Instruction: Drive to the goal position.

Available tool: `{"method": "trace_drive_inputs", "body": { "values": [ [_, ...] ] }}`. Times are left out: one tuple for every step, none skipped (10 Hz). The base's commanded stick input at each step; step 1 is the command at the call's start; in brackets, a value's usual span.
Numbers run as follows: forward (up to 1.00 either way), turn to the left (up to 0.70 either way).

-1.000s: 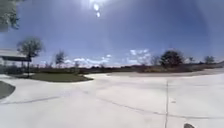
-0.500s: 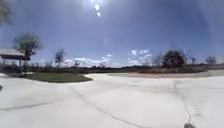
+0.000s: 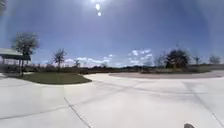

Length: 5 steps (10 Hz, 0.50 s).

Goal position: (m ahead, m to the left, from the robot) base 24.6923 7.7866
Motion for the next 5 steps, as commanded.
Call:
{"method": "trace_drive_inputs", "body": {
  "values": [
    [1.0, 0.0],
    [1.0, 0.0],
    [1.0, 0.0],
    [1.0, 0.0],
    [1.0, 0.0]
  ]
}}
